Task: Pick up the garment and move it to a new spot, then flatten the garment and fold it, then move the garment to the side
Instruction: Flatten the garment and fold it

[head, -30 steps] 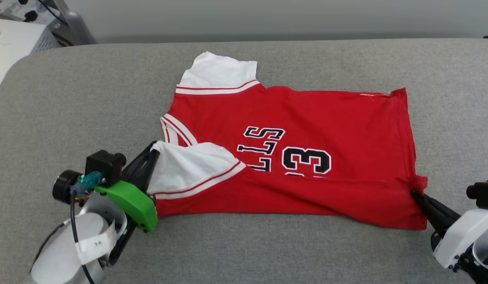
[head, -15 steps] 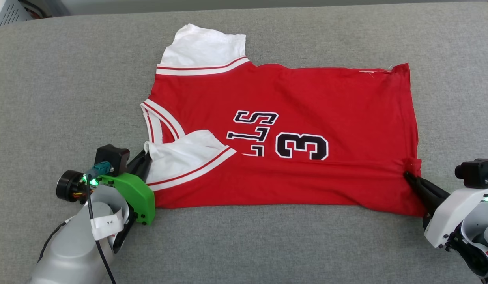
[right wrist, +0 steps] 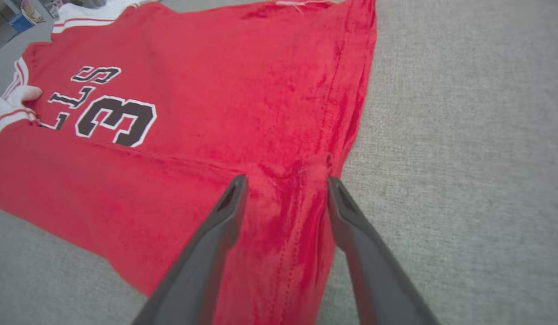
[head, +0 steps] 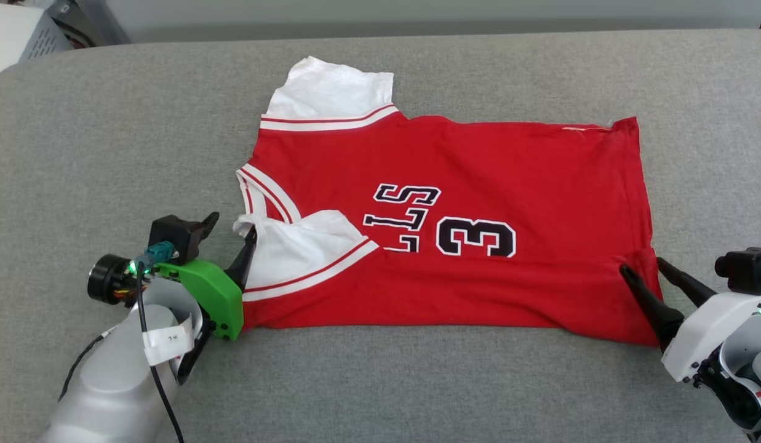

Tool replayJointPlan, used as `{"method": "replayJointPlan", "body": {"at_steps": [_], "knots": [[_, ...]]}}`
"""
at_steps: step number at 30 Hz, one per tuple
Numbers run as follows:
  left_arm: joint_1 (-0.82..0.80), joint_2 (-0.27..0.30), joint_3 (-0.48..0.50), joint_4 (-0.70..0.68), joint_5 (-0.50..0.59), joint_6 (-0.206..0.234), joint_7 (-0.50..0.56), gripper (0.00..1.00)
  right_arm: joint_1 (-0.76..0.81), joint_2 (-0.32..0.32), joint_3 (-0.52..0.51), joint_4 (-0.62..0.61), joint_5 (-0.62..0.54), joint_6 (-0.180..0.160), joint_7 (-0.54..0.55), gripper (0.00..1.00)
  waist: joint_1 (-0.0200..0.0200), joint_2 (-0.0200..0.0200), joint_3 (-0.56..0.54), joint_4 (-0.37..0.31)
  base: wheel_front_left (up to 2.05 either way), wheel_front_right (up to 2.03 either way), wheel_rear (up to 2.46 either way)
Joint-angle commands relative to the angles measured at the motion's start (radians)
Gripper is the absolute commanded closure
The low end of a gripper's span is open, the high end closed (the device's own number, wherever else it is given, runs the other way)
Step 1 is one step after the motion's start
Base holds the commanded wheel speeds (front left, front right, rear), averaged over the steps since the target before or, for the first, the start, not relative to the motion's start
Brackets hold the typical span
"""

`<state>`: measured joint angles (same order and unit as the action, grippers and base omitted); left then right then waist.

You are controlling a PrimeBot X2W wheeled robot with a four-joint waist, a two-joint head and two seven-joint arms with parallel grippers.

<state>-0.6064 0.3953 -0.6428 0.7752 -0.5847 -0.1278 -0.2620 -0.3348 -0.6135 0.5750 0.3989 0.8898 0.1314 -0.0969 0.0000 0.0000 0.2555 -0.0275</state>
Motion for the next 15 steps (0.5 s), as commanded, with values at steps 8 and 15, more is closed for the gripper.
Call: {"method": "replayJointPlan", "body": {"at_steps": [8,15], "knots": [[-0.031,0.09,-0.006,-0.14,0.093,-0.002,0.012,0.0,0.055,-0.028,-0.044,-0.058,-0.028,-0.001,-0.021,0.0,0.0,0.0,-0.085,0.034,0.0,0.0,0.0],[-0.109,0.193,-0.137,-0.372,-0.085,-0.003,0.275,0.0,0.081,-0.023,-0.084,-0.106,-0.061,-0.001,0.02,0.0,0.0,0.0,-0.101,0.042,0.0,0.0,0.0]]}}
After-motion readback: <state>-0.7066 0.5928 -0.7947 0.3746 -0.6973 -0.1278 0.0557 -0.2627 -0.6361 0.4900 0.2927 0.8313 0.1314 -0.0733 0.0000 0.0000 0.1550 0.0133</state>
